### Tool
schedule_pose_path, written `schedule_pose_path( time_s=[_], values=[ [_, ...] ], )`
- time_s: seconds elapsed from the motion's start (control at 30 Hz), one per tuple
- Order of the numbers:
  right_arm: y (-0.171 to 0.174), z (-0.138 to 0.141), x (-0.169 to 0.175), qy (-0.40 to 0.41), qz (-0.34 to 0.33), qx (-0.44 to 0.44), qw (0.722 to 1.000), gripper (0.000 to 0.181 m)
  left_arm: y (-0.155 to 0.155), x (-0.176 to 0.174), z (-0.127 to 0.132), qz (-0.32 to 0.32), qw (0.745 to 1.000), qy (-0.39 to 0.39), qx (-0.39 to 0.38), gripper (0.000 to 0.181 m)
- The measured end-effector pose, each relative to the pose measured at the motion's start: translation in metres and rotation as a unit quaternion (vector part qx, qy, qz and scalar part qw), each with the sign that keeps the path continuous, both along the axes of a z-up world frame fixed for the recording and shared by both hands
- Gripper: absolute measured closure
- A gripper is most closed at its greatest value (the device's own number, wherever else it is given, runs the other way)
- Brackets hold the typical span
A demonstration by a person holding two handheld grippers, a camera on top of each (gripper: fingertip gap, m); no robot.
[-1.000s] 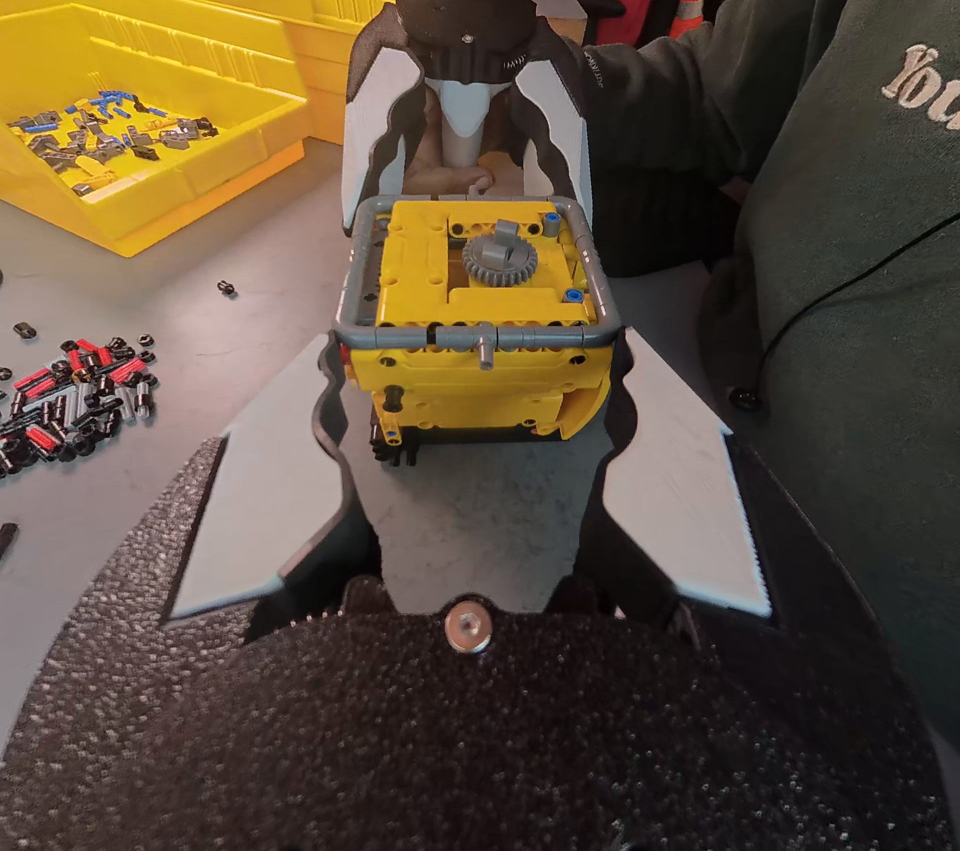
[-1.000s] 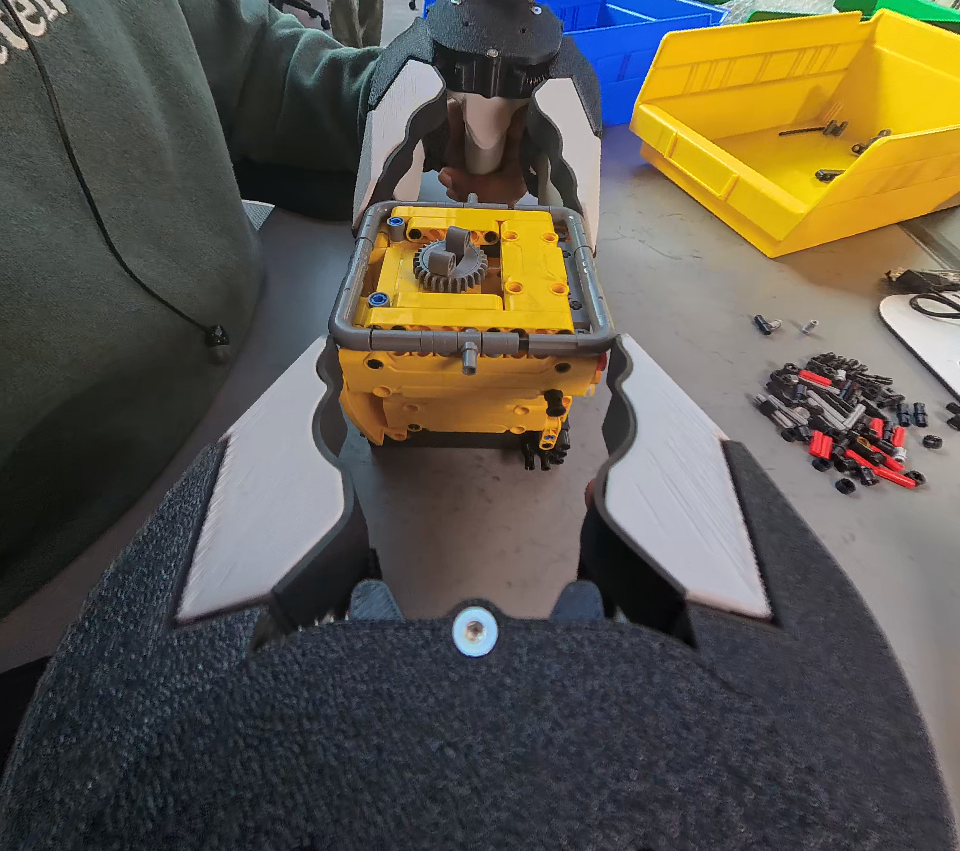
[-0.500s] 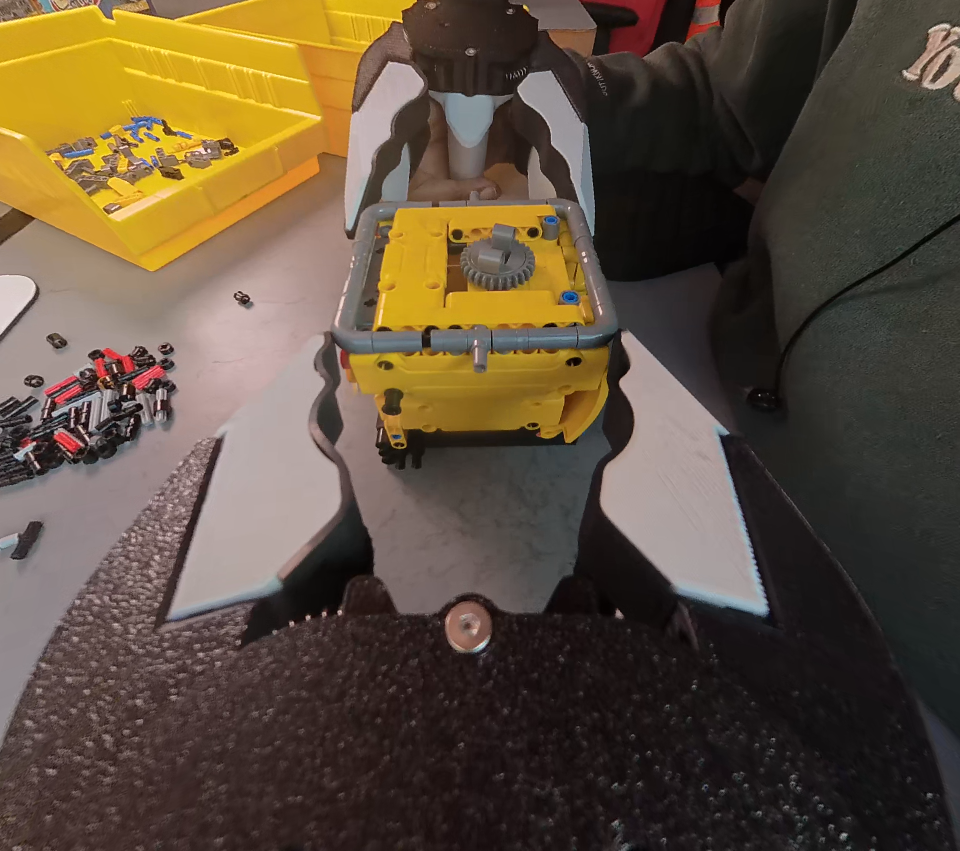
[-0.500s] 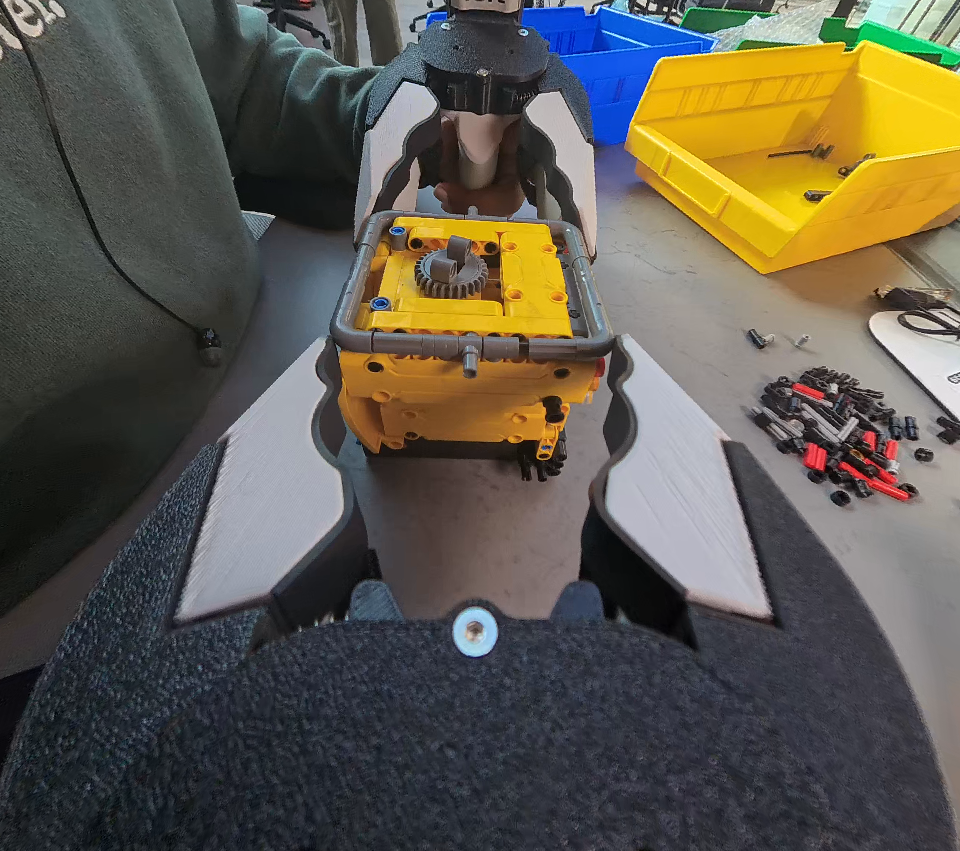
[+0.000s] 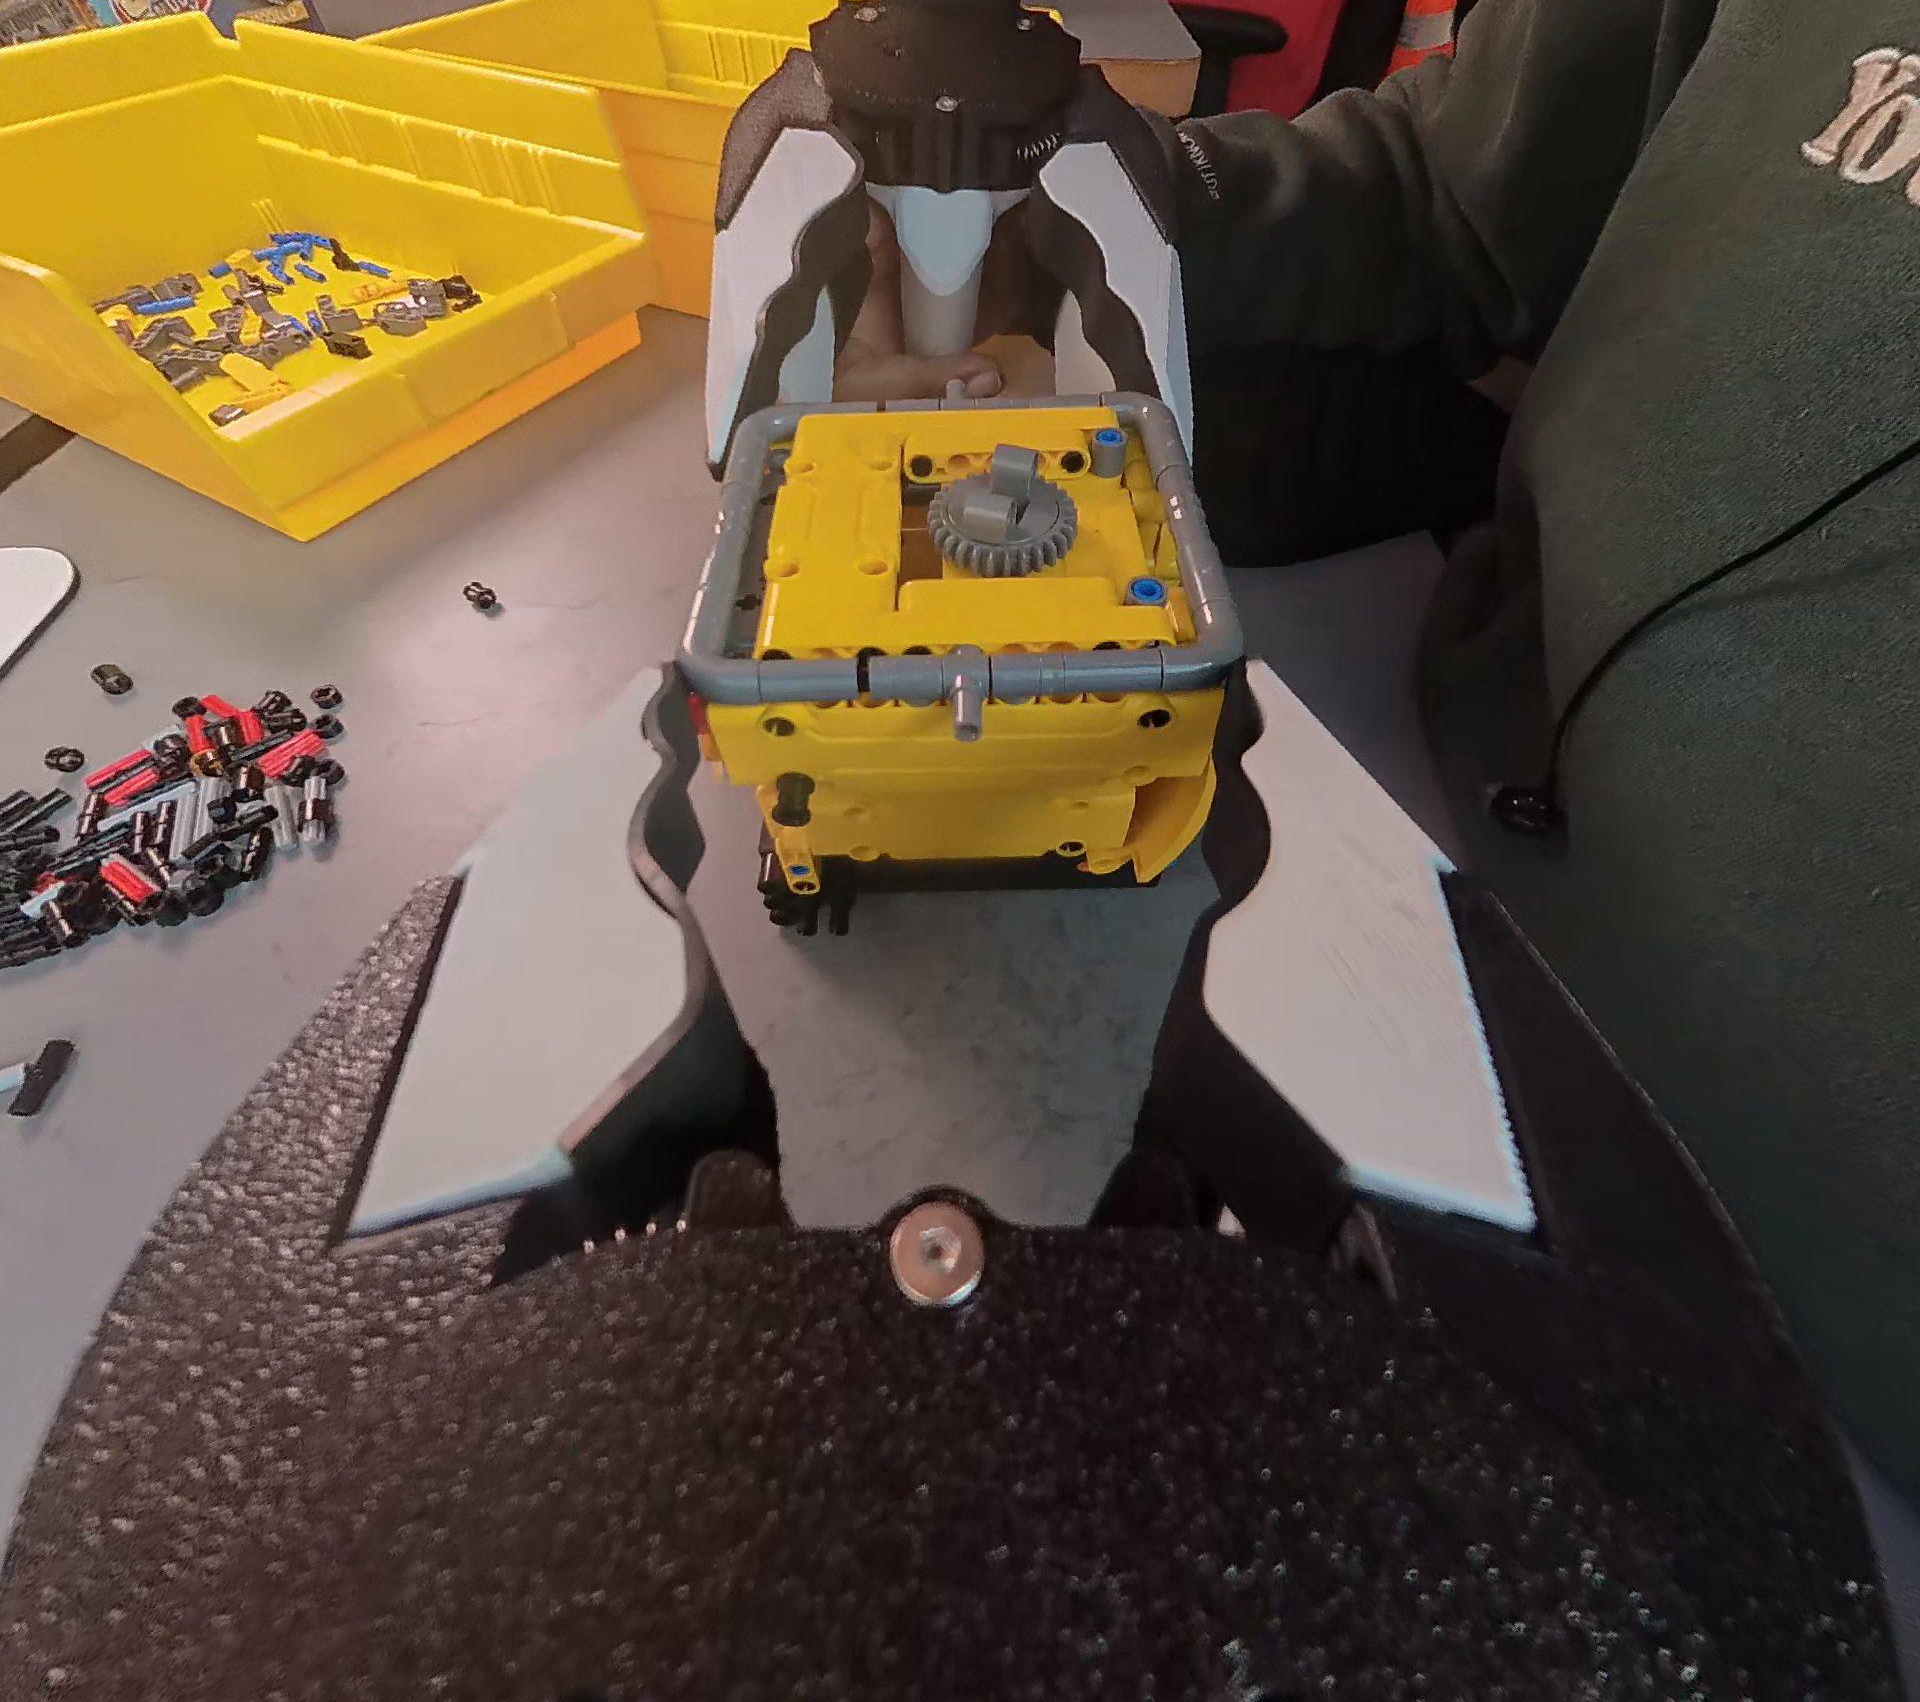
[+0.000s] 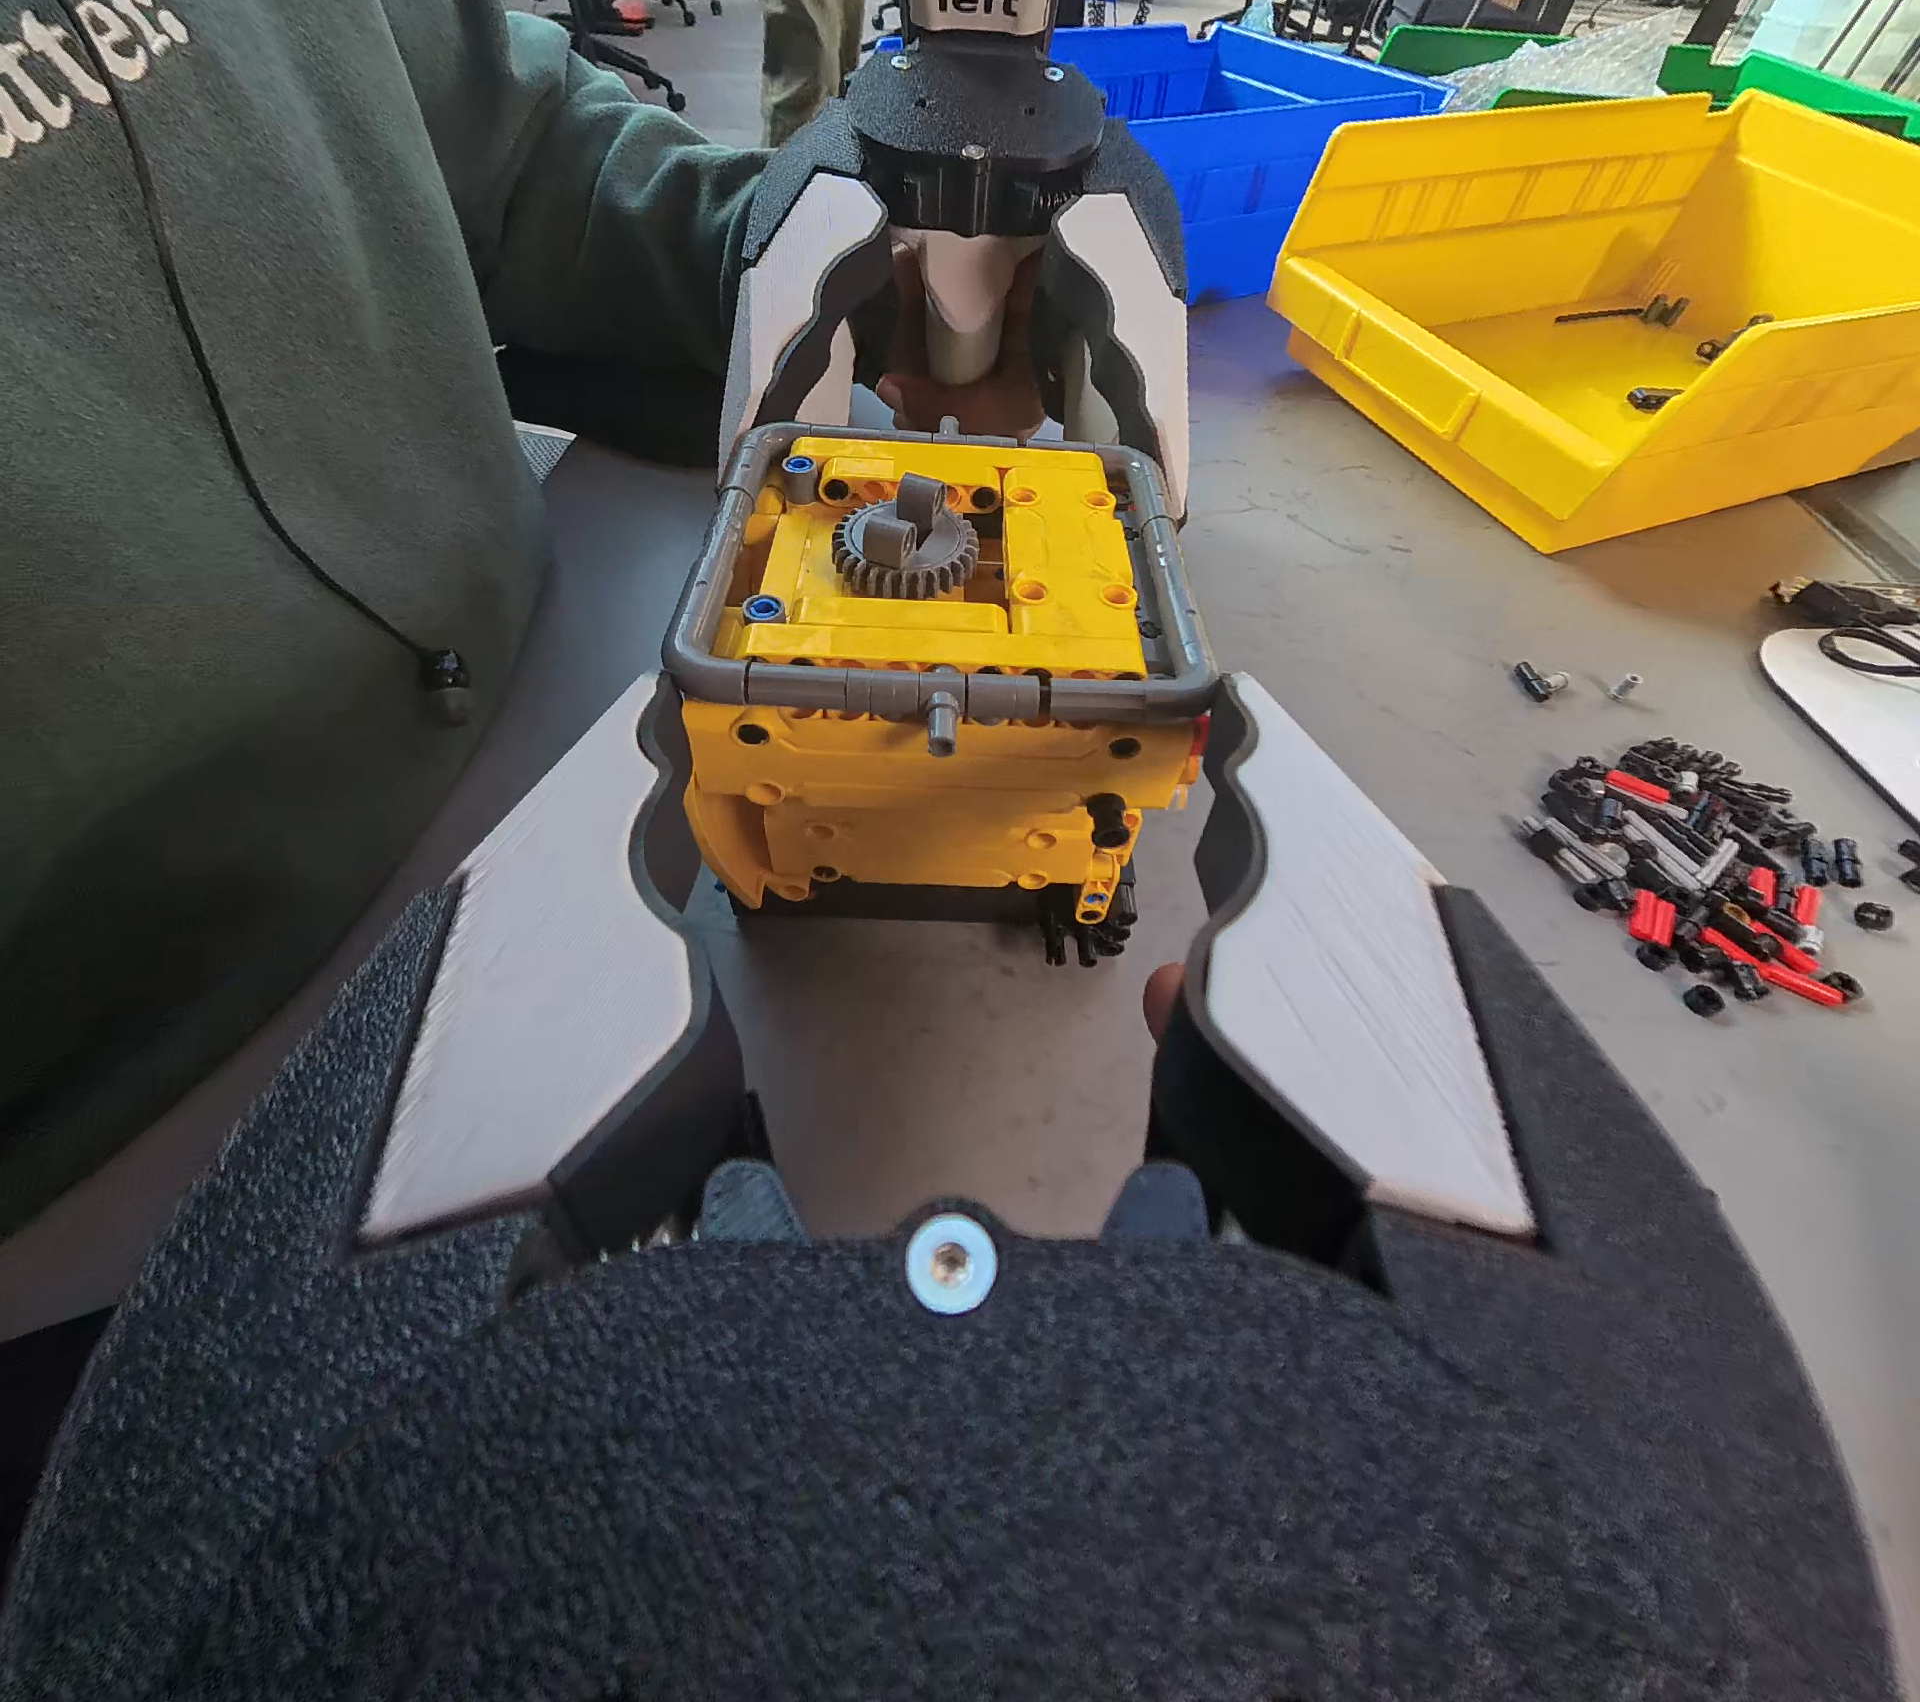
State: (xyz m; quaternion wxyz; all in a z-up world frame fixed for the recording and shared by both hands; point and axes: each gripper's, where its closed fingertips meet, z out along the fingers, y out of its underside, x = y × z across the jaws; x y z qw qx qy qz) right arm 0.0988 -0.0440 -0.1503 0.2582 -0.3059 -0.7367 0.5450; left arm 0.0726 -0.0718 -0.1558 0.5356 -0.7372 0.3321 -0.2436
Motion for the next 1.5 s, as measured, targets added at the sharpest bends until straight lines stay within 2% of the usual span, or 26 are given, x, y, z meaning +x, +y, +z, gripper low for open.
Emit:
schedule_pose_path(
  time_s=[0.23, 0.37, 0.8, 1.5],
  values=[
    [0.0007, 0.0, -0.0024, -0.003, -0.004, -0.006, 1.0, 0.08, -0.0003, -0.001, 0.0008, -0.003, 1.0, -0.013, -0.002, 0.08],
    [-0.0003, 0.0033, -0.0018, 0.004, -0.003, -0.011, 1.0, 0.08, -0.0046, 0.0, 0.0061, -0.012, 1.0, -0.021, 0.003, 0.072],
    [-0.0031, 0.0036, -0.0029, 0.007, -0.002, -0.015, 1.0, 0.078, 0.0009, 0.0023, 0.0058, 0.01, 1.0, -0.008, -0.001, 0.082],
    [-0.005, 0.0048, -0.0003, 0.016, -0.006, -0.004, 1.0, 0.083, -0.001, 0.0039, 0.0066, 0.001, 1.0, -0.023, 0.004, 0.082]
  ],
)
